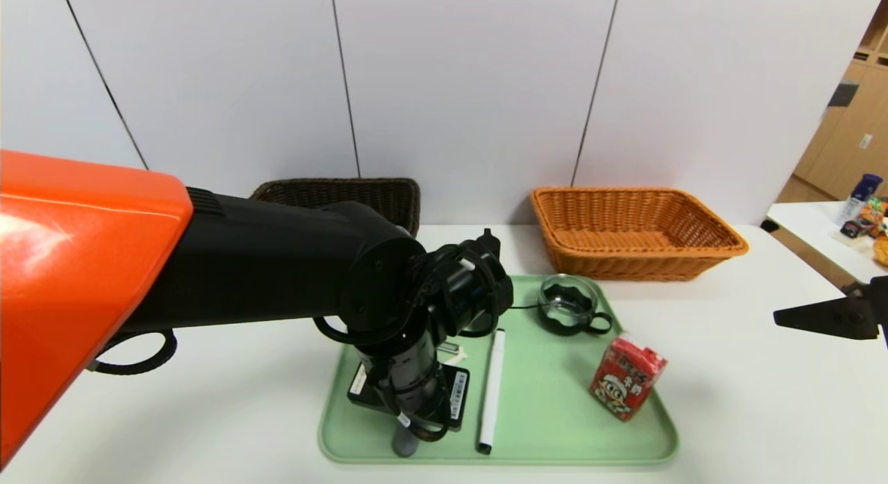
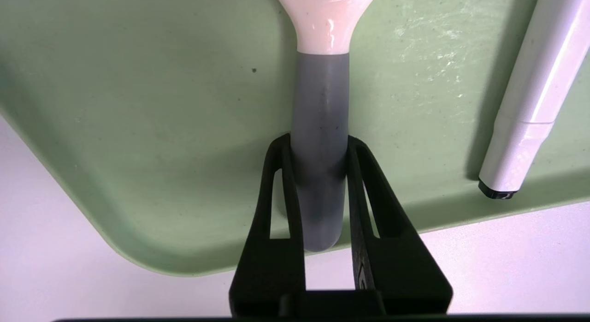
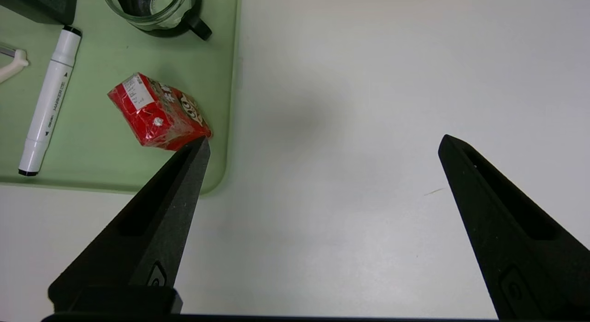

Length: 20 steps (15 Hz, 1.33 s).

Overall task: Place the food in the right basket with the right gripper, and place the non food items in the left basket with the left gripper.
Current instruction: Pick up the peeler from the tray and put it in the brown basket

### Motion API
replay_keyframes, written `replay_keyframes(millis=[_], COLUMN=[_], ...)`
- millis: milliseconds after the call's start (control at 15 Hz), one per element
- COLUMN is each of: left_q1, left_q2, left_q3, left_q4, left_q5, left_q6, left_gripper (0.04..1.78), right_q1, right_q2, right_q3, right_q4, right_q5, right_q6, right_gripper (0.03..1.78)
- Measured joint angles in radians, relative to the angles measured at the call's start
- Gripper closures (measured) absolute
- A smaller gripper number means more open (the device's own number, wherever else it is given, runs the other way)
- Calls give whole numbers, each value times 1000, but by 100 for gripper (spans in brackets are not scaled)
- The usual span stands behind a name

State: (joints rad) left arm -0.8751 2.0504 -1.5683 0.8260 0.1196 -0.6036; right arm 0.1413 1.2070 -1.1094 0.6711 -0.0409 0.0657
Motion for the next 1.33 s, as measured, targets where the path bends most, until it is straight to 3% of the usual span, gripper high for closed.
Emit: replay_keyframes(millis=[800, 1200, 1333], left_q1=[-4, -5, -4], left_q2=[-118, -266, -345], left_q3=[-83, -93, -88], left_q4=[31, 138, 162], left_q5=[-17, -190, -249], left_q6=[22, 13, 13], left_gripper=[152, 152, 152], right_q1=[14, 16, 14], right_q2=[-18, -14, -13], right_q3=[6, 4, 3], right_q4=[-13, -34, -70], right_q5=[16, 46, 95], right_q6=[3, 8, 21], right_gripper=[10, 10, 10])
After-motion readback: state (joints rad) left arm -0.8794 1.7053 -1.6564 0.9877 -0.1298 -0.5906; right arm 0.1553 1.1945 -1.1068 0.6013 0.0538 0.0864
